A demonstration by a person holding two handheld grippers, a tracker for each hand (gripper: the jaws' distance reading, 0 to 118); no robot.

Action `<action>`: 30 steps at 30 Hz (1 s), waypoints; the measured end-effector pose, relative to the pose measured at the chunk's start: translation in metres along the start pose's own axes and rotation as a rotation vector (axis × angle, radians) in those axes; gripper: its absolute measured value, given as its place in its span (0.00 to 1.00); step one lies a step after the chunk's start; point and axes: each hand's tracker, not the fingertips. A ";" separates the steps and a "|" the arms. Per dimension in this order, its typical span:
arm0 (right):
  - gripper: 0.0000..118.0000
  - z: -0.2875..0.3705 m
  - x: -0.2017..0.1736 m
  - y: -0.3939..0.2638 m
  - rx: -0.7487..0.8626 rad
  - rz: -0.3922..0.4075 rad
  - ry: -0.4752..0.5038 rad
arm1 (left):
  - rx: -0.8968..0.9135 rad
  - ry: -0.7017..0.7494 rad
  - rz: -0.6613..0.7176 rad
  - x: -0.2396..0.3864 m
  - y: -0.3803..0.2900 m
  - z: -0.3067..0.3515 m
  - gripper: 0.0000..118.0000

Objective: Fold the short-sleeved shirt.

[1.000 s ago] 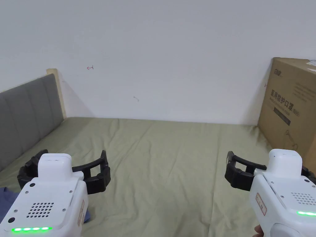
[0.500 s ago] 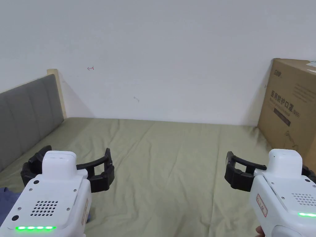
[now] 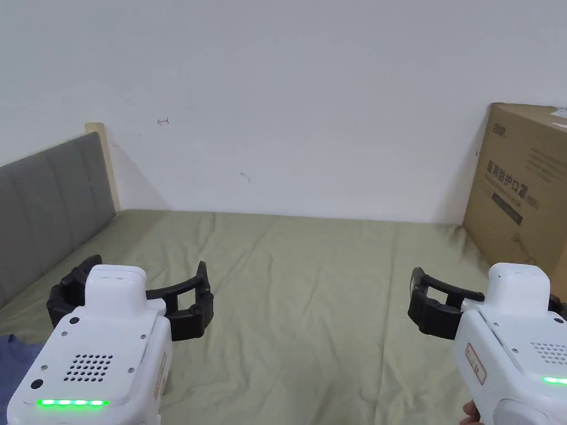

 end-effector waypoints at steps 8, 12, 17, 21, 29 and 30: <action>1.00 0.002 0.000 -0.001 -0.003 0.010 0.017 | -0.008 -0.007 -0.012 0.000 0.000 0.000 1.00; 1.00 0.000 -0.001 -0.002 0.000 0.019 0.008 | -0.004 -0.001 -0.026 0.000 0.000 0.000 1.00; 1.00 0.002 -0.019 -0.005 0.058 0.427 -0.052 | 0.020 0.018 -0.381 0.012 0.002 -0.004 1.00; 1.00 -0.007 -0.054 -0.057 0.160 1.367 -0.125 | 0.145 0.023 -1.175 0.042 -0.031 -0.008 1.00; 1.00 0.000 -0.056 -0.110 0.126 1.668 0.114 | 0.273 -0.172 -1.576 0.052 -0.070 0.029 1.00; 1.00 -0.001 -0.063 -0.099 0.097 1.497 0.072 | 0.213 -0.106 -1.431 0.054 -0.062 0.028 1.00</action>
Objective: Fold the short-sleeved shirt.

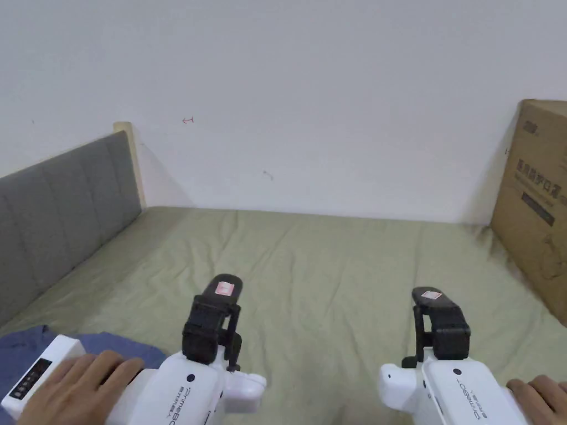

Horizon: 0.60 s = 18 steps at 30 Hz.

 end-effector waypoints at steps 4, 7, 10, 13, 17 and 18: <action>1.00 0.001 0.058 -0.003 -0.076 -0.833 0.083 | -0.235 -0.075 0.665 -0.047 -0.007 -0.013 1.00; 1.00 0.006 0.085 -0.026 -0.062 -1.352 0.090 | -0.248 -0.062 1.184 -0.065 -0.059 -0.027 1.00; 1.00 0.005 0.094 -0.045 -0.084 -1.621 0.073 | -0.291 0.022 1.497 -0.071 -0.080 -0.025 0.90; 1.00 0.004 0.094 -0.052 -0.120 -1.659 0.038 | -0.330 0.080 1.573 -0.074 -0.090 -0.024 0.42; 0.78 0.024 0.104 -0.025 -0.099 -1.542 -0.021 | -0.344 0.072 1.580 -0.073 -0.097 -0.026 0.24; 0.78 0.027 0.106 -0.020 -0.085 -1.500 -0.045 | -0.327 0.044 1.584 -0.073 -0.099 -0.026 0.22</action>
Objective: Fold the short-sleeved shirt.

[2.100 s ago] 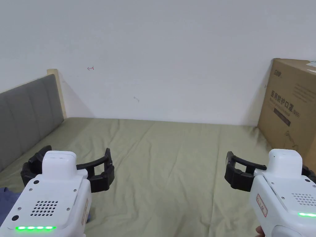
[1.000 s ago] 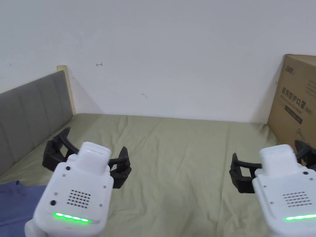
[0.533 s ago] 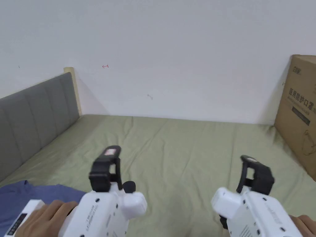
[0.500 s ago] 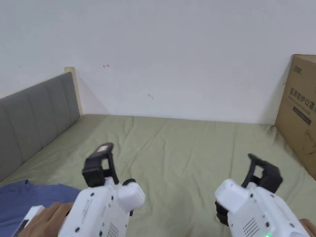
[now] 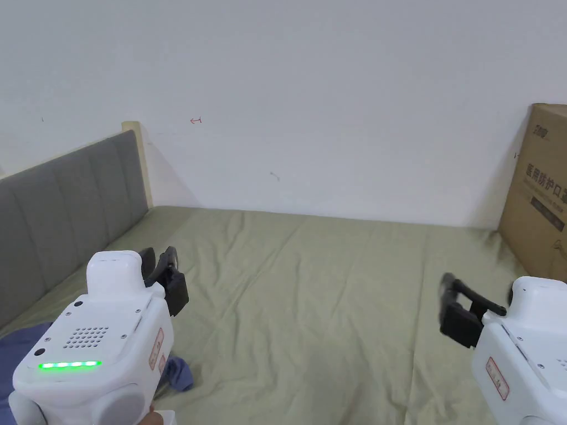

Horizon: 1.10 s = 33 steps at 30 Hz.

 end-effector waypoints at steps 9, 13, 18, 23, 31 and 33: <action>0.00 -0.028 0.027 -0.006 -0.061 0.024 -0.062 | 0.048 -0.072 -0.146 0.018 0.004 0.011 0.00; 0.00 -0.025 0.023 -0.004 -0.053 0.035 -0.052 | 0.040 -0.083 -0.139 0.019 0.006 0.008 0.00; 0.00 -0.029 0.019 0.000 -0.057 0.028 -0.019 | 0.007 -0.105 -0.115 0.011 0.005 0.009 0.00; 0.00 -0.046 -0.040 0.001 -0.036 0.080 0.123 | -0.029 0.044 -0.082 -0.052 0.007 0.035 0.00; 0.00 -0.059 -0.218 -0.003 -0.055 0.041 0.544 | -0.124 0.415 -0.216 -0.186 0.021 0.126 0.00; 0.00 -0.050 -0.253 -0.005 -0.066 0.038 0.629 | -0.163 0.466 -0.231 -0.208 0.024 0.139 0.00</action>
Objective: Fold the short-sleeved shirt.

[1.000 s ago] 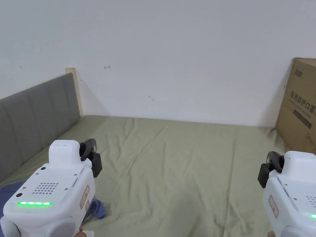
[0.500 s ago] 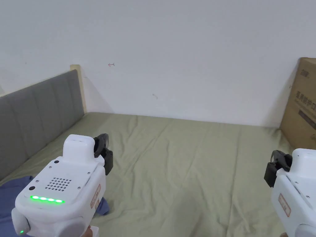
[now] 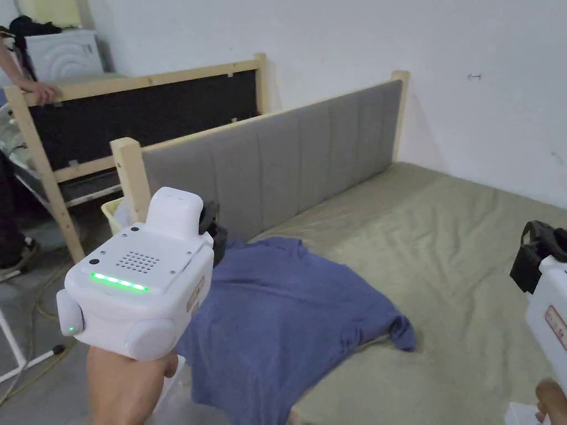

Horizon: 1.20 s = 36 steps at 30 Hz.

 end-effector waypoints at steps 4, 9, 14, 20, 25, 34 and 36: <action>0.00 -0.008 -0.029 -0.004 -0.006 0.031 0.056 | -0.087 0.010 0.004 -0.016 -0.003 -0.018 0.00; 0.00 -0.016 -0.029 -0.011 -0.050 0.056 0.081 | -0.213 0.013 0.013 -0.002 -0.016 -0.084 0.10; 0.00 -0.031 -0.025 -0.027 -0.092 0.112 0.084 | -0.557 -0.179 0.210 0.019 -0.069 -0.208 0.91; 0.00 -0.062 -0.026 -0.052 -0.137 0.173 0.114 | -0.887 -0.171 0.301 0.063 -0.160 -0.333 0.91; 0.00 -0.088 -0.023 -0.069 -0.189 0.137 0.118 | -0.976 -0.115 0.322 0.082 -0.209 -0.393 0.91; 0.00 -0.096 -0.018 -0.077 -0.233 0.188 0.125 | -1.078 -0.037 0.158 0.114 -0.233 -0.419 0.96; 0.00 -0.092 -0.015 -0.075 -0.229 0.185 0.123 | -1.086 -0.089 0.176 0.106 -0.224 -0.416 0.88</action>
